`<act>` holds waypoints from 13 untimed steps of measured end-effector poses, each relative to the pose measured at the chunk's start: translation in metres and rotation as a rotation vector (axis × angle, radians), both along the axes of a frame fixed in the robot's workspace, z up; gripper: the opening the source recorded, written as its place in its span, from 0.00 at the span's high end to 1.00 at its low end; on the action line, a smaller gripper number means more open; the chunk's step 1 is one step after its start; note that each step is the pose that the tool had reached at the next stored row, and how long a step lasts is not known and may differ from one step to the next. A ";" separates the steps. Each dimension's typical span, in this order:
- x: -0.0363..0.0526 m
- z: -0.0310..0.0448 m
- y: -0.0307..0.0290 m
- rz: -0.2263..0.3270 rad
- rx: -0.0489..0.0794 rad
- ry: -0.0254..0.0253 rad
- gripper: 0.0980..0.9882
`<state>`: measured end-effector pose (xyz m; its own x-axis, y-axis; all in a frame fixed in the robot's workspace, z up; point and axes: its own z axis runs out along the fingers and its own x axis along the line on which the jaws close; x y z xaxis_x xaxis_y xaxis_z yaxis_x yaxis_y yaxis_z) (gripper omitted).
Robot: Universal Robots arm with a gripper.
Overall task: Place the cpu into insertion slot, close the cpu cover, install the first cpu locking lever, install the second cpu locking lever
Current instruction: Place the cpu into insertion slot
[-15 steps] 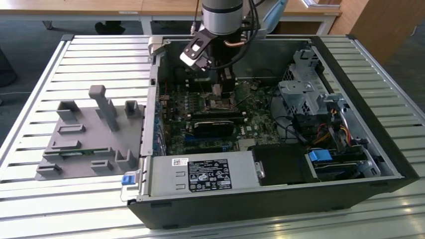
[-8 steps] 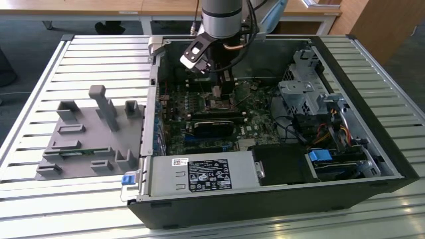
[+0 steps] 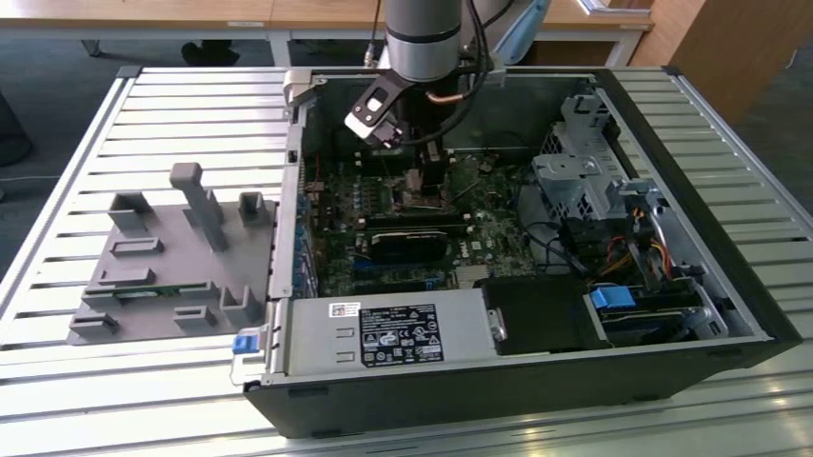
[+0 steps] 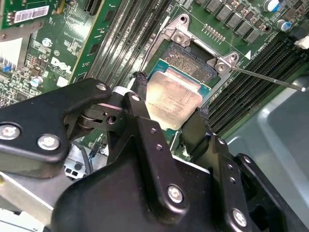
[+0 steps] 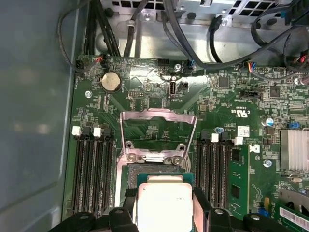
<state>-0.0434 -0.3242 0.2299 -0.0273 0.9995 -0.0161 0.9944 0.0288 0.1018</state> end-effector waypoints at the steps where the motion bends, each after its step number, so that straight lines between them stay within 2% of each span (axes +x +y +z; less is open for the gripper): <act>1: 0.0000 -0.0008 0.0002 0.000 0.000 0.0001 0.50; 13: -0.0003 -0.0146 0.0025 -0.029 0.000 0.0003 0.50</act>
